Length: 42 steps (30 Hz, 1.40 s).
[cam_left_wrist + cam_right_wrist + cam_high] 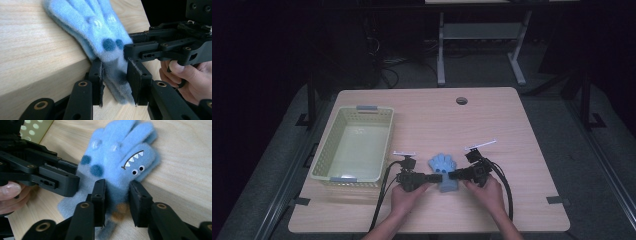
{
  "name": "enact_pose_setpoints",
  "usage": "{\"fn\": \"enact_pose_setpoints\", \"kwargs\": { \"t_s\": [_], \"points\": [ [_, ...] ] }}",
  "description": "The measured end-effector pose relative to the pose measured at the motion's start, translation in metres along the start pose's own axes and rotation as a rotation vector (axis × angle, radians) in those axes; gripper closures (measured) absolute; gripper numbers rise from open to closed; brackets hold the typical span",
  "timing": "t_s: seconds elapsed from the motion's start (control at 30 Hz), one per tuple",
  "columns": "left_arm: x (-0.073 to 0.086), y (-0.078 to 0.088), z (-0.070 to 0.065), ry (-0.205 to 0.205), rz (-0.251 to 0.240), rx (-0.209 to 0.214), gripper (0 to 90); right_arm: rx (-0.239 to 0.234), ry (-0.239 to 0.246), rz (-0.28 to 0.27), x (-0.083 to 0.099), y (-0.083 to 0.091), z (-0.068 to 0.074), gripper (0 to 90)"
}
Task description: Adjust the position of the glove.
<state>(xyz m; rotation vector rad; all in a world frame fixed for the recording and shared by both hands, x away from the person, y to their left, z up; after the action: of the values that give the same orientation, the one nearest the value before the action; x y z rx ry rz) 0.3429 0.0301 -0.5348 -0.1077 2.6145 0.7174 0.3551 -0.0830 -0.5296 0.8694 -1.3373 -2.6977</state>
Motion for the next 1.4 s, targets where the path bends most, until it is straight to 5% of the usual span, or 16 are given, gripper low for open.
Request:
{"fn": "enact_pose_setpoints", "kwargs": {
  "t_s": [0.53,0.77,1.4],
  "points": [
    [-0.007,-0.011,-0.002,-0.005,0.002,0.005,79.1,-0.046,-0.022,-0.029,0.002,-0.002,-0.001,77.5],
    [-0.010,-0.012,-0.004,-0.013,0.012,0.017,80.0,-0.089,-0.069,-0.065,0.005,0.000,-0.004,78.4],
    [-0.016,0.000,-0.018,-0.069,0.015,0.034,79.9,-0.110,-0.048,-0.094,0.001,0.013,0.010,79.5]
  ]
}}
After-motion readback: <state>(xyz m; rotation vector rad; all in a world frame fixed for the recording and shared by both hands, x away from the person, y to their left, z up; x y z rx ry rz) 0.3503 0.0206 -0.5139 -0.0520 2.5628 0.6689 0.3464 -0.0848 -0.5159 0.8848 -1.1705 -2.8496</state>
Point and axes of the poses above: each handheld gripper's, and its own axes: y roughly backward along the jaws, x roughly out of its underside, z roughly to its left, the point moved 9 cm from there along -y, roughly forward along the jaws, and after that the axes turned 1 degree about x, right-handed, at the moved point
